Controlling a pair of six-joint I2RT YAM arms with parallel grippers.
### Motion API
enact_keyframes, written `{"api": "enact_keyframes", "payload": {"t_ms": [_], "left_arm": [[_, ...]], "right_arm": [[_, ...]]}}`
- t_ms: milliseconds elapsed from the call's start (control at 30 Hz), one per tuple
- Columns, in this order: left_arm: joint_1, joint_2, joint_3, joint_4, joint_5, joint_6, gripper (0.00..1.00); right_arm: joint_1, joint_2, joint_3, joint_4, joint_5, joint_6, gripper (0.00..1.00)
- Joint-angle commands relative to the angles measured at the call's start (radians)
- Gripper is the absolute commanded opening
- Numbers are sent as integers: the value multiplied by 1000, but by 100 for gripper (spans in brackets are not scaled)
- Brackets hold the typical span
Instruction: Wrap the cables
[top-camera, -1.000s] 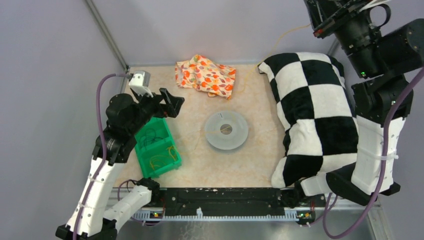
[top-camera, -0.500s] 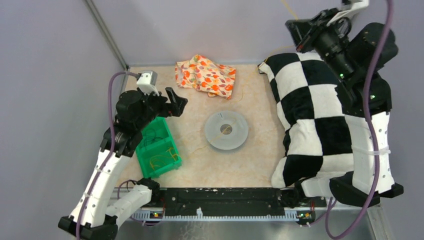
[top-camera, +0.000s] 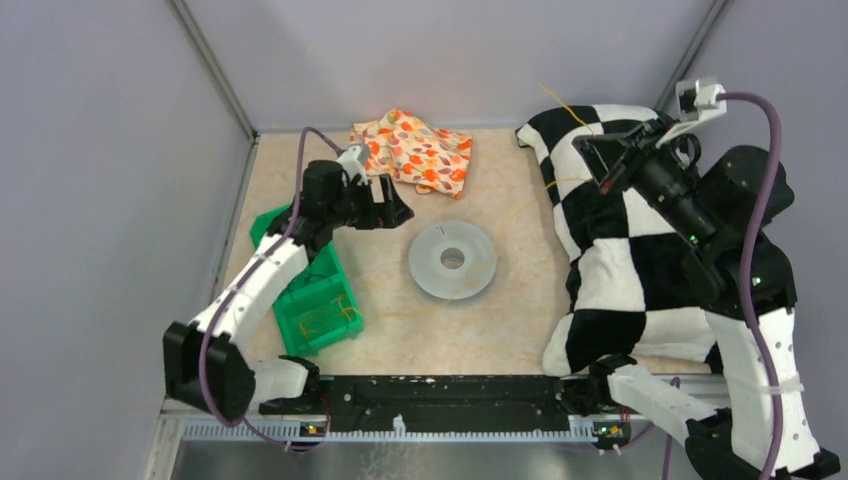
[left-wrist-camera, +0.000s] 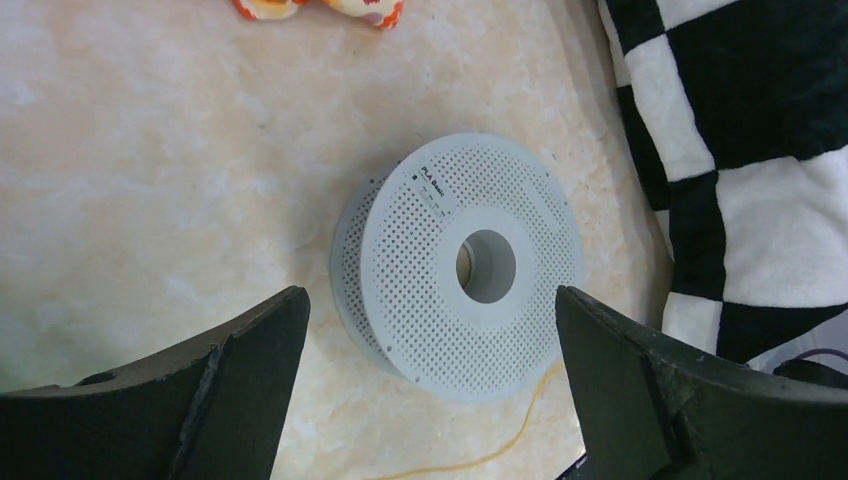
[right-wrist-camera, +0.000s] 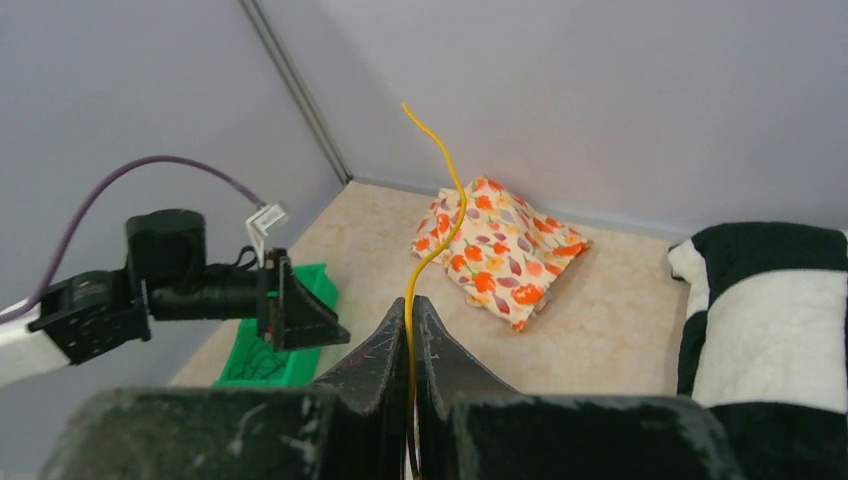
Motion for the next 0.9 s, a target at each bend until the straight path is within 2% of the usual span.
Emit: {"api": "enact_keyframes", "payload": {"t_ms": [0, 167, 300, 433, 533, 667, 867], "left_arm": [[5, 156, -2, 103, 113, -82, 99], [5, 322, 43, 60, 148, -137, 99], [5, 400, 39, 108, 222, -171, 99], [5, 441, 26, 164, 270, -187, 98], [5, 467, 23, 185, 286, -178, 94], [5, 516, 35, 192, 331, -166, 91], [6, 566, 34, 233, 417, -197, 79]], "right_arm": [[-8, -44, -112, -45, 51, 42, 0], [-8, -83, -157, -147, 168, 35, 0], [-8, -95, -252, -188, 236, 61, 0], [-8, -105, -402, -106, 186, 124, 0], [-9, -103, -483, -44, 137, 165, 0], [-8, -95, -526, -3, 105, 190, 0], [-8, -86, -546, 3, 108, 183, 0]]}}
